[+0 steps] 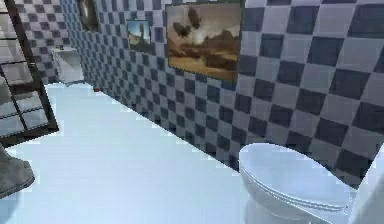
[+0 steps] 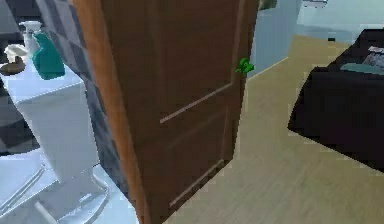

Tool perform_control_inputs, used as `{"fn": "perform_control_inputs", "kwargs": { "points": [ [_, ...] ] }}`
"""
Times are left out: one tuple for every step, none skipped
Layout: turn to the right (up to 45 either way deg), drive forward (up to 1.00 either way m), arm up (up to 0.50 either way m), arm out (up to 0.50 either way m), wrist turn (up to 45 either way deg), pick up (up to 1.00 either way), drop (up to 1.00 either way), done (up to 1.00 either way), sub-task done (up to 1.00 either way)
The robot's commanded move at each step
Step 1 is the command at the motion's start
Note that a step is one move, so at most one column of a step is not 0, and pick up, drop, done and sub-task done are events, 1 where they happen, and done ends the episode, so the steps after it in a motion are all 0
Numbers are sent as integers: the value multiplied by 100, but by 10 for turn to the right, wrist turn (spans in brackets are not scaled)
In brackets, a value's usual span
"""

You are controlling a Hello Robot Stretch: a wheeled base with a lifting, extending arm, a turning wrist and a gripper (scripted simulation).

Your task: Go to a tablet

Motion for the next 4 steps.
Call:
{"fn": "perform_control_inputs", "kwargs": {
  "points": [
    [-270,0,0,0,0,0,0,0,0],
    [0,100,0,0,0,0,0,0,0],
    [0,100,0,0,0,0,0,0,0],
    [0,80,0,0,0,0,0,0,0]
  ]
}}
